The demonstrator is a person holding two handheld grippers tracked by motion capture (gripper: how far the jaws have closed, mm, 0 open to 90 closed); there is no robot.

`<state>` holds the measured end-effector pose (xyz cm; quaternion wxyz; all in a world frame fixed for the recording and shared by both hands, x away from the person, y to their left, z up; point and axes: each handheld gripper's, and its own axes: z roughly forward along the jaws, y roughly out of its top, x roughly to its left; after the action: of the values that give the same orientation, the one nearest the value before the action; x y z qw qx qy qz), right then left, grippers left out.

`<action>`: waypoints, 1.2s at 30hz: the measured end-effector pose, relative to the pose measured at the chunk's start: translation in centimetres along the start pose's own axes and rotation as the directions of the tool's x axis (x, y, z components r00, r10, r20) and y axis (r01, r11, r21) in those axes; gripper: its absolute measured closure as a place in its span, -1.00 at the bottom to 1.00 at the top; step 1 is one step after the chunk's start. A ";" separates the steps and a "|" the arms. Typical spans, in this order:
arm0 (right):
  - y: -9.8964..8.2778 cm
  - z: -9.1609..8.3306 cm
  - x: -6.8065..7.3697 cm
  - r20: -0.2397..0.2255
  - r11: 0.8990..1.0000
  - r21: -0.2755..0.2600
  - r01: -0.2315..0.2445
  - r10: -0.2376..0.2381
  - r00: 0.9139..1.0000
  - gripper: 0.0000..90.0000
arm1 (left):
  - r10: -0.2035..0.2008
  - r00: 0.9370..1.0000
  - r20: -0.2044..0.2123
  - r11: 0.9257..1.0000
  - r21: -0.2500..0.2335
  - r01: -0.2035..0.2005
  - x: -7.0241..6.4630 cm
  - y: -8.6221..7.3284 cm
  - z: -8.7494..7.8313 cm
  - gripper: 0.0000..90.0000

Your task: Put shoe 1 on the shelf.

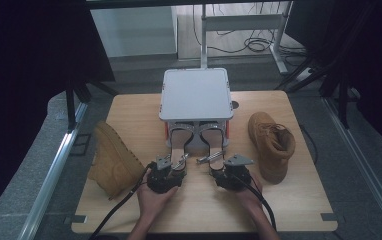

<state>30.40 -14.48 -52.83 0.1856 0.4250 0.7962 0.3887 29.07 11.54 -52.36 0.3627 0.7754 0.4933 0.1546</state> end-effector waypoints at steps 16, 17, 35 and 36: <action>0.3 1.4 0.0 0.013 1.000 0.002 -0.002 0.002 1.000 -0.30 | 0.023 0.998 -0.053 0.999 -0.035 -0.025 -0.1 0.7 1.8 -0.26; 0.3 1.5 0.0 0.014 1.000 0.004 -0.001 0.001 1.000 -0.30 | 0.022 0.998 -0.055 0.999 -0.035 -0.024 -0.1 0.7 1.8 -0.26; 0.8 1.4 -0.1 -0.001 0.999 0.017 -0.027 0.027 1.000 -0.28 | -0.040 0.997 -0.071 0.994 -0.102 0.032 0.6 2.8 2.2 -0.20; 0.8 1.4 -0.1 -0.001 0.999 0.018 -0.029 0.029 1.000 -0.28 | -0.042 0.996 -0.073 0.994 -0.103 0.034 0.6 2.9 2.3 -0.20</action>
<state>31.70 -13.65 -53.09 0.1756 0.4376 0.7936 0.3846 32.62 10.41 -52.01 0.3859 0.7400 0.5127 0.2015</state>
